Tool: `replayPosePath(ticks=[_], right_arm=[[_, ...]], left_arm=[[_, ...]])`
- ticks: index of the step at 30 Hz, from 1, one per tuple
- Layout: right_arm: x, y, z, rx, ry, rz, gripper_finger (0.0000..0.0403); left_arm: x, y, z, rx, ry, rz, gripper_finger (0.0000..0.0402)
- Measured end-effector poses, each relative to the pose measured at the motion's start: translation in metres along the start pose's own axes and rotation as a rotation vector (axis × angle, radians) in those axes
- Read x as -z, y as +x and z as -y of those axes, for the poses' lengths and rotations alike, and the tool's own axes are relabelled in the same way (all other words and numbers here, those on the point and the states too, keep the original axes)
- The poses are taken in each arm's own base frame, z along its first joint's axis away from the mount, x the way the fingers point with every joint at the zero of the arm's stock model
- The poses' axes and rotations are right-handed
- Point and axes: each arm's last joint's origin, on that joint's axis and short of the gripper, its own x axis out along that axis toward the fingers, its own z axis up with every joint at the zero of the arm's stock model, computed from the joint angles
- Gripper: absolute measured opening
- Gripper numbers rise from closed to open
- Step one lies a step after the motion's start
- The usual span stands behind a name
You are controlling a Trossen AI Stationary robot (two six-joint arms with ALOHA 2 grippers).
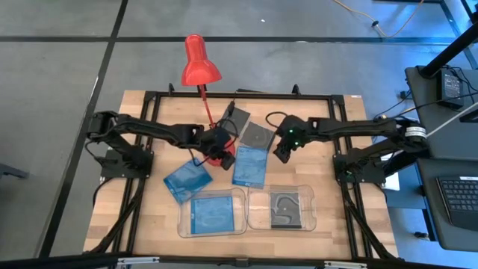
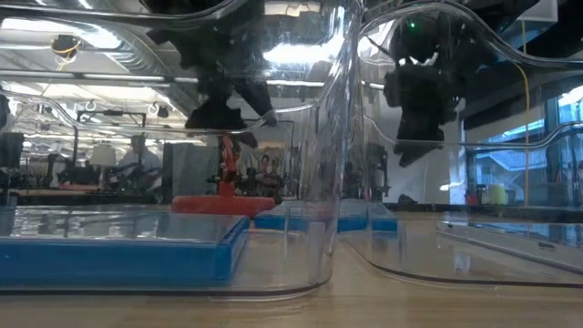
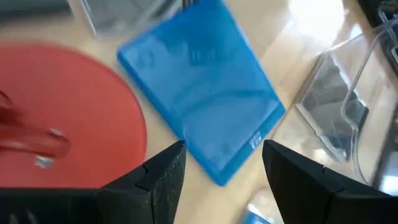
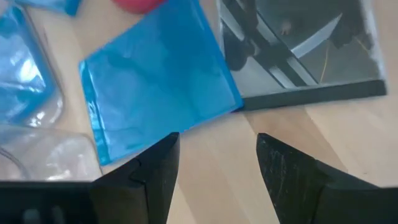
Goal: Pick & place jewel cases by type
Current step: Put the right blue cd case into the left transparent bin
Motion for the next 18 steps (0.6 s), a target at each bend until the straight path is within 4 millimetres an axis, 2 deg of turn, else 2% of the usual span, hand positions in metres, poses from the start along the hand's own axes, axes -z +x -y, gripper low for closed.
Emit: replayPosePath(ticks=[11, 18], right_arm=[[0.007, 0.021, -0.008, -0.006, -0.138, -0.071, 0.0216], [0.007, 0.036, -0.009, -0.044, -0.172, -0.096, 0.0216]], left_arm=[[-0.004, 0.058, -0.031, 0.016, -0.227, -0.187, 0.021], [-0.009, 0.065, -0.036, 0.038, -0.258, -0.192, 0.0209]])
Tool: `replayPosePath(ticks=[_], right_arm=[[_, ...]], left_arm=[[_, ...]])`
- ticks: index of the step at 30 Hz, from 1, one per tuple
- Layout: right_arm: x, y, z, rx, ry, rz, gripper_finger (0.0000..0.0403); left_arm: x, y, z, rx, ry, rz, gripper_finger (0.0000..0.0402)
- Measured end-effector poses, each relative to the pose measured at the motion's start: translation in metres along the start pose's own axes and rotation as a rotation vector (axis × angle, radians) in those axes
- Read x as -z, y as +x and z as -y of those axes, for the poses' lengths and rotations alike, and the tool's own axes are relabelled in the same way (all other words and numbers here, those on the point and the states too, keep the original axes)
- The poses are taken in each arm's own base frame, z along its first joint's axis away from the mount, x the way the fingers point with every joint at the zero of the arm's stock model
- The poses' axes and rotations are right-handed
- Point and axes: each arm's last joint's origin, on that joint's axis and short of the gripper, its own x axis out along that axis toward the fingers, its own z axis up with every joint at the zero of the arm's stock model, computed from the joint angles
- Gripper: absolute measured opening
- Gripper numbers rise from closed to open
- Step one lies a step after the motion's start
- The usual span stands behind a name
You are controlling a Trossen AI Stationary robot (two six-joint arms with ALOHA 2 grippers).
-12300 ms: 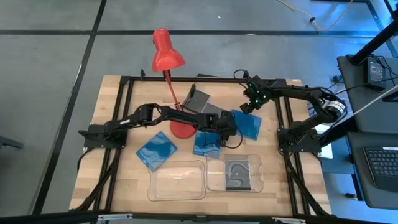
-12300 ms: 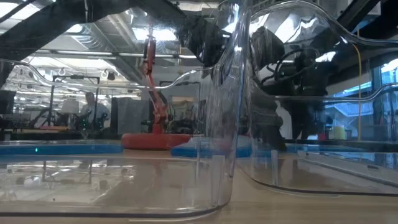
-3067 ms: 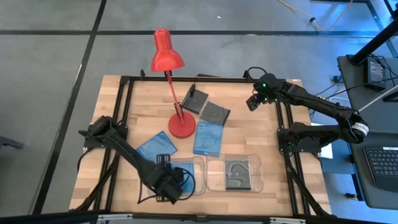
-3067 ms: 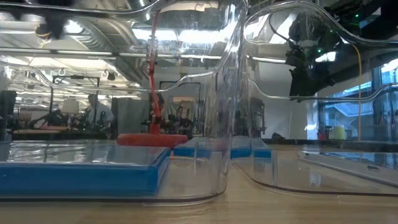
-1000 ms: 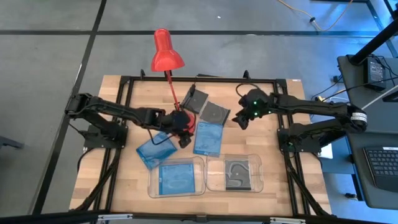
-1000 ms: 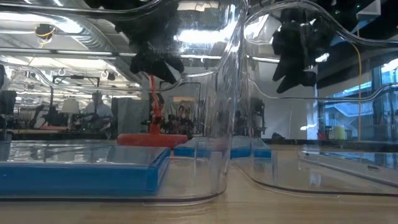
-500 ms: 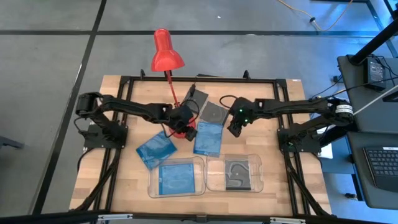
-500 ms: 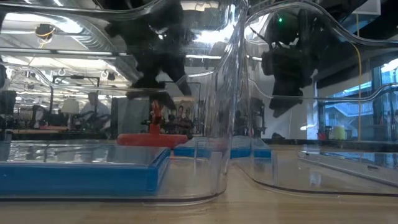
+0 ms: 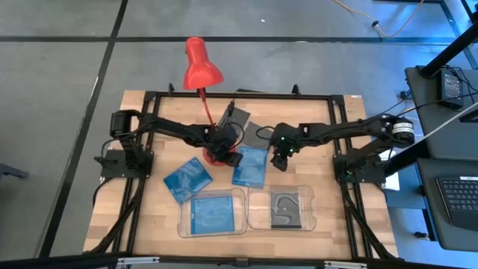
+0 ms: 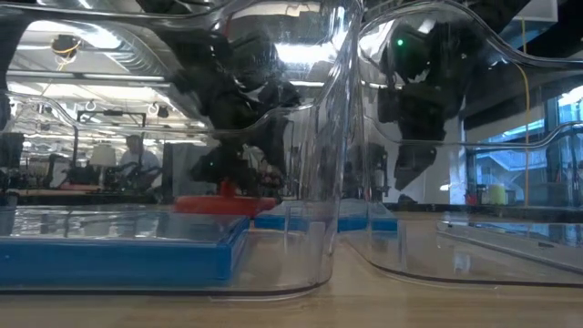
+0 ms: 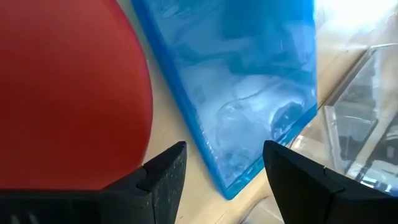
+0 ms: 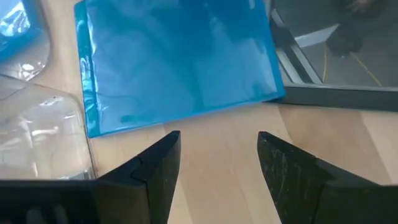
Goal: Pick & place jewel cases by type
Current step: Put the right blue cd case into the left transparent bin
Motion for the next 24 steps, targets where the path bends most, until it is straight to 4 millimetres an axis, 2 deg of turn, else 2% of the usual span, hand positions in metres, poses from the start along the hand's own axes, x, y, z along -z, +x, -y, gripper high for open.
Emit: replayPosePath(ticks=[8, 18, 24], right_arm=[[0.003, 0.015, 0.004, 0.012, 0.01, -0.05, 0.0216], [0.003, 0.016, 0.004, 0.014, 0.009, -0.056, 0.0216], [0.003, 0.016, 0.004, 0.014, 0.035, -0.056, 0.0216]], left_arm=[[-0.002, 0.0, 0.001, 0.032, -0.032, -0.004, 0.0208], [0.008, 0.005, 0.002, -0.025, 0.121, 0.018, 0.0171], [0.01, 0.006, 0.004, -0.05, 0.12, 0.062, 0.0158]])
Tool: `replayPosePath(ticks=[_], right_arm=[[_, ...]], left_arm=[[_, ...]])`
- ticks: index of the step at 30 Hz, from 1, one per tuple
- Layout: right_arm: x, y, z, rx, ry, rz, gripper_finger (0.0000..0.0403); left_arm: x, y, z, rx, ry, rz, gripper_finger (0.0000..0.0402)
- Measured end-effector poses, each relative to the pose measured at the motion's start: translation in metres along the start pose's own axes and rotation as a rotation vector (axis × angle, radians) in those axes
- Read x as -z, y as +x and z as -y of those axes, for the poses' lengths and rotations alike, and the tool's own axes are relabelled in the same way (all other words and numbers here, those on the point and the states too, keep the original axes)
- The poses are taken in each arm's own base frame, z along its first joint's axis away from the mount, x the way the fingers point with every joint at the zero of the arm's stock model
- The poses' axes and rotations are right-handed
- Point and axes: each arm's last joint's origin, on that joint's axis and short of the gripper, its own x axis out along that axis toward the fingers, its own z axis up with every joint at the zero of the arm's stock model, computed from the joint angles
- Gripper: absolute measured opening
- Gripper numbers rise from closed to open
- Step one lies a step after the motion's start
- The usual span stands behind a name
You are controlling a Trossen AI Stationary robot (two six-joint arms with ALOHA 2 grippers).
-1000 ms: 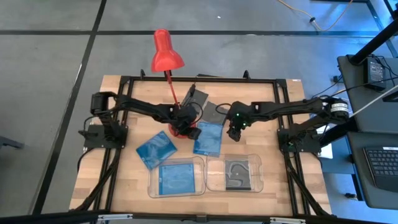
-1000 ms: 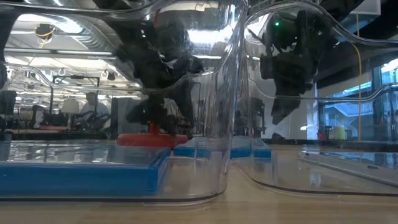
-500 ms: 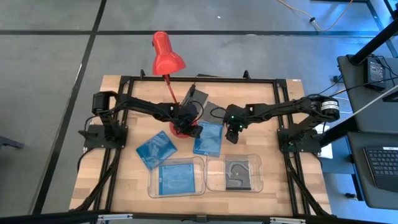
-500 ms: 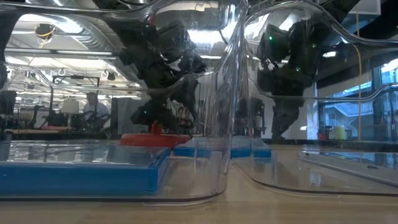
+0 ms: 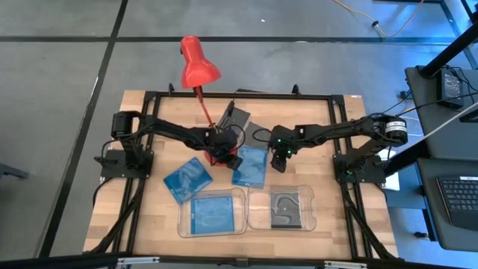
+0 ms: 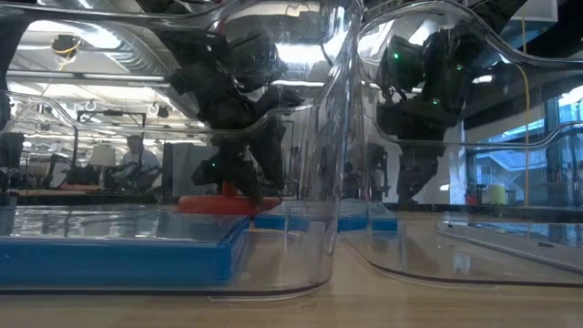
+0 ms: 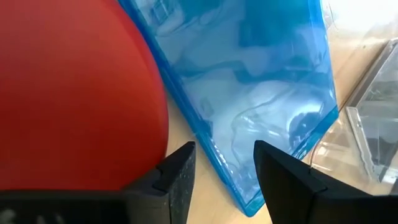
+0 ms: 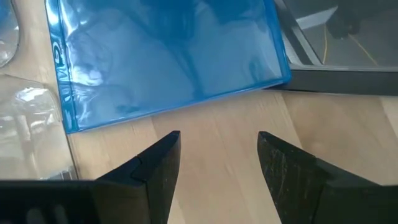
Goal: Pick & place jewel cases by type
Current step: Put the right blue cd case into the left transparent bin
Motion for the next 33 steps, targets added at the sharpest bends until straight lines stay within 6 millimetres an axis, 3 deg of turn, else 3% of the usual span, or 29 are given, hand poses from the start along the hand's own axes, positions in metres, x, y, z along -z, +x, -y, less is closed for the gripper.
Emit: replayPosePath(ticks=[8, 22, 33], right_arm=[[0.0, 0.003, 0.0, -0.012, 0.206, -0.008, 0.0216], [-0.006, 0.003, -0.002, -0.073, 0.362, 0.027, 0.0216], [-0.007, 0.041, 0.004, -0.124, 0.395, -0.023, 0.0216]], left_arm=[[0.001, 0.0, 0.001, -0.007, 0.007, 0.011, 0.0148], [0.002, 0.0, 0.003, -0.001, 0.016, 0.014, 0.0119], [0.004, 0.0, 0.005, 0.003, 0.038, 0.012, 0.0102]])
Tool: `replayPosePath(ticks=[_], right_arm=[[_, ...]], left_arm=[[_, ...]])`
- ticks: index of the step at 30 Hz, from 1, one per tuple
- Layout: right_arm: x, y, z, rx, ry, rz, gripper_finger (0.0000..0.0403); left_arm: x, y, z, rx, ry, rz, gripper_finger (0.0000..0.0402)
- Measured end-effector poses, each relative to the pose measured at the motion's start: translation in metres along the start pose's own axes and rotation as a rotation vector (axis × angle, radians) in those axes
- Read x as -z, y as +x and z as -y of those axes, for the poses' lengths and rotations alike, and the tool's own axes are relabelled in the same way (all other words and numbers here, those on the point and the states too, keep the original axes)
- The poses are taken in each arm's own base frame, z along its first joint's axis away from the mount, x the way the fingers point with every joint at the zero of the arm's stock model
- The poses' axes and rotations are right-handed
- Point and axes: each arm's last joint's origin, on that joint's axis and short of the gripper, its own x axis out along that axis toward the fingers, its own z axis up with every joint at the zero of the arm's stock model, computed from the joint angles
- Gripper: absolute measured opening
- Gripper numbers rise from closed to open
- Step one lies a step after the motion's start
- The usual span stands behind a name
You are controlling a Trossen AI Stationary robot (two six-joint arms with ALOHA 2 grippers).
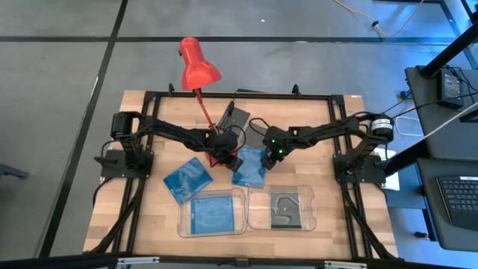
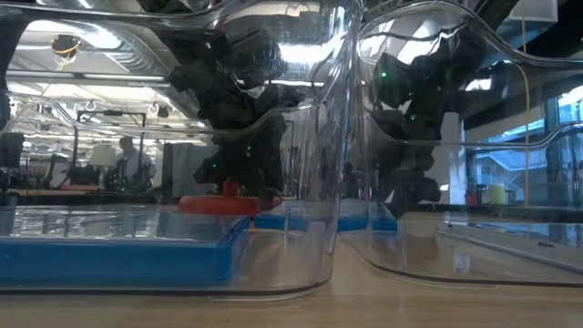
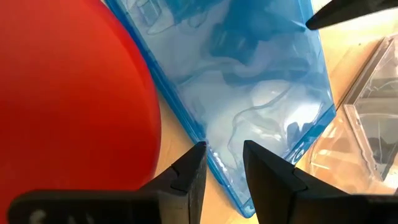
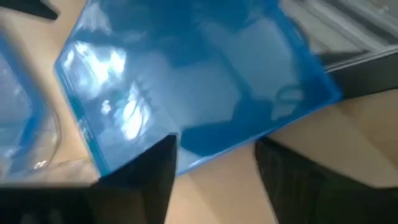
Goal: Pick & place jewel cases by type
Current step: Put the right blue cd case into the left transparent bin
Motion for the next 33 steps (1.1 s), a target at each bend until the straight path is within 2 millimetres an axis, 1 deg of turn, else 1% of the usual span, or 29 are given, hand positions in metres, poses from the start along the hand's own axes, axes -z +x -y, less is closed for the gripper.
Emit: replayPosePath(ticks=[4, 8, 17, 27, 33], right_arm=[[-0.001, 0.002, 0.0, -0.014, -0.005, 0.011, 0.0216], [-0.003, 0.0, -0.003, -0.051, -0.02, 0.032, 0.0216], [-0.005, 0.0, -0.007, -0.076, -0.039, 0.058, 0.0216], [-0.004, 0.002, -0.017, -0.131, -0.085, 0.081, 0.0216], [-0.007, 0.001, -0.019, -0.133, -0.067, 0.132, 0.0216]], left_arm=[[0.0, 0.0, 0.0, -0.001, 0.016, -0.002, 0.0101], [0.0, 0.0, -0.001, -0.009, 0.014, -0.002, 0.0101], [0.0, 0.0, -0.002, -0.044, 0.024, 0.029, 0.0101], [-0.001, -0.001, -0.001, -0.047, 0.029, 0.043, 0.0101], [0.002, 0.0, 0.001, -0.055, 0.052, 0.05, 0.0101]])
